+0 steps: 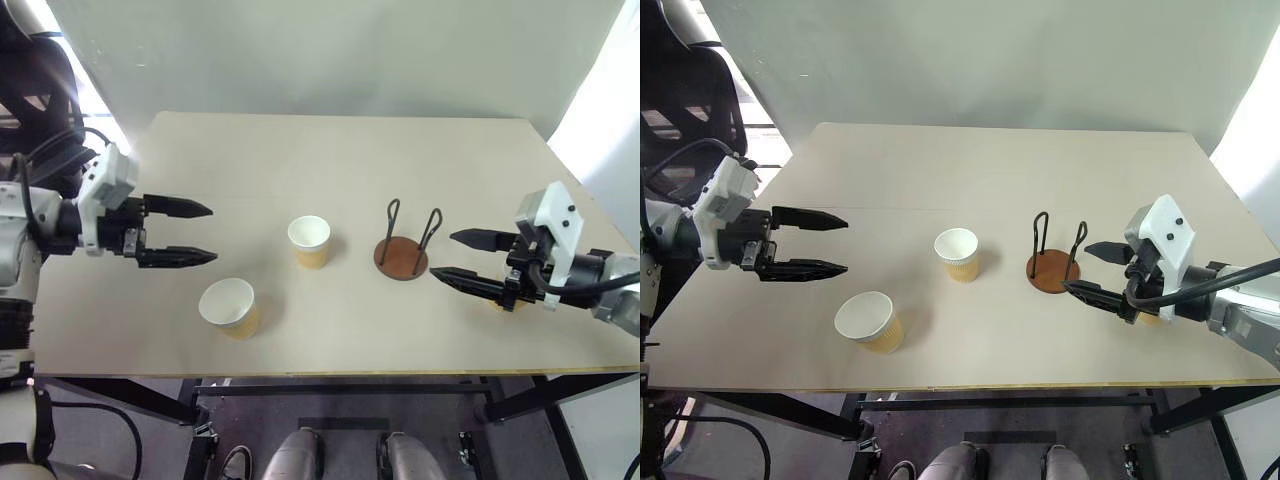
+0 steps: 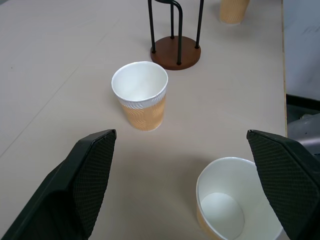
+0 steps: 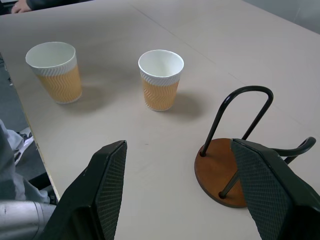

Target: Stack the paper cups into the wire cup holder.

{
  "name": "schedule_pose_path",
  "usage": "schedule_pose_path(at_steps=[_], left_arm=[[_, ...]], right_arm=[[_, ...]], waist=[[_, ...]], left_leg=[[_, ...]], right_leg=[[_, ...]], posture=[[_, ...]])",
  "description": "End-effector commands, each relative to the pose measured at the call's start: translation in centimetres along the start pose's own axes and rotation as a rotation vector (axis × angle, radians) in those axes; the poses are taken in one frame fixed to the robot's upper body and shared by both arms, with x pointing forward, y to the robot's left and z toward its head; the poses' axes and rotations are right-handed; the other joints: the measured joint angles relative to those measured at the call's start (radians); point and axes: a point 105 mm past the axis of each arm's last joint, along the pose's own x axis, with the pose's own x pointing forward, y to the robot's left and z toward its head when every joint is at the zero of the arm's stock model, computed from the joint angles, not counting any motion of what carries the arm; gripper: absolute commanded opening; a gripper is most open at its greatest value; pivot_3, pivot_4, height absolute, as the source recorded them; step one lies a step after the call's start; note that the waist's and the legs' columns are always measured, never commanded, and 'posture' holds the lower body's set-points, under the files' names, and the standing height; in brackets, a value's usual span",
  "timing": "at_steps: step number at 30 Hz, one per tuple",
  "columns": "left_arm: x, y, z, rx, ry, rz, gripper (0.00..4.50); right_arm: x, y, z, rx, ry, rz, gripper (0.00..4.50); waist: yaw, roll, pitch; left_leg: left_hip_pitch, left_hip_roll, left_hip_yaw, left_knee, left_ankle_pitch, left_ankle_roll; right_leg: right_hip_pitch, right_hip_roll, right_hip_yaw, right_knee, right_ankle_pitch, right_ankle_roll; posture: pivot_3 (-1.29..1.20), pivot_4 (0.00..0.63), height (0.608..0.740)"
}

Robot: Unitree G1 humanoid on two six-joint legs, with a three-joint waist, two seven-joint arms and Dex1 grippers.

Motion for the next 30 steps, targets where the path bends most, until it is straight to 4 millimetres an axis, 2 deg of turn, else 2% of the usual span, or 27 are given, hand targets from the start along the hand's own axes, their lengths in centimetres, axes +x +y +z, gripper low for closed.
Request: schedule_pose_path(at_steps=[1,11,15,19,23,27,30], left_arm=[[-0.7,-0.1,1.2,0.042,-0.014,-0.003,4.47],[-1.1,0.1,1.4,0.053,-0.014,0.013,4.47],[-1.9,0.9,1.3,0.053,0.001,0.056,4.47],[-1.6,0.5,1.7,0.056,-0.021,0.027,4.47],[-0.8,0.0,1.8,0.048,-0.039,-0.001,4.47],[-0.8,0.0,1.9,0.044,-0.040,0.001,4.47],[-0.7,-0.1,1.9,0.044,-0.042,-0.004,4.47]], right_arm=[[-0.2,0.1,0.9,-0.038,-0.022,-0.001,3.38],[0.0,0.4,1.0,-0.027,-0.033,0.013,3.38],[0.8,0.7,0.3,-0.002,-0.020,0.004,3.38],[1.7,0.8,-0.1,0.020,-0.014,-0.013,3.38],[2.4,-0.5,-1.4,0.082,0.033,-0.105,3.38],[2.6,-0.4,-2.6,0.121,0.084,-0.123,3.38],[3.5,-0.9,-3.8,0.171,0.122,-0.181,3.38]], waist=[[0.000,0.000,0.000],[0.000,0.000,0.000],[0.000,0.000,0.000],[0.000,-0.001,0.000],[0.000,-0.001,0.000],[0.001,-0.001,0.000],[0.000,-0.002,-0.001]], left_leg=[[0.000,0.000,0.000,0.000,0.000,0.000],[0.000,0.000,0.000,0.000,0.000,0.000],[0.000,0.000,0.000,0.000,0.000,0.000],[0.001,0.000,0.000,-0.001,0.001,0.000],[0.001,0.000,0.000,-0.001,0.001,0.000],[0.001,0.000,0.000,-0.001,0.002,0.001],[0.001,0.000,0.000,-0.002,0.002,0.000]], right_leg=[[0.000,0.000,0.000,0.000,0.000,0.000],[0.000,0.000,0.000,0.000,0.000,0.000],[0.000,0.000,0.000,0.000,0.000,0.000],[0.000,0.000,0.000,0.000,0.000,0.000],[0.000,0.000,0.000,0.000,0.000,0.000],[0.000,0.000,-0.001,0.000,0.000,0.000],[0.000,0.000,-0.001,0.000,0.000,0.000]], posture=[[0.00,0.150,0.740],[0.00,0.150,0.740],[0.00,0.150,0.740],[0.00,0.150,0.740],[0.00,0.150,0.740],[0.00,0.150,0.740],[0.00,0.150,0.740]])
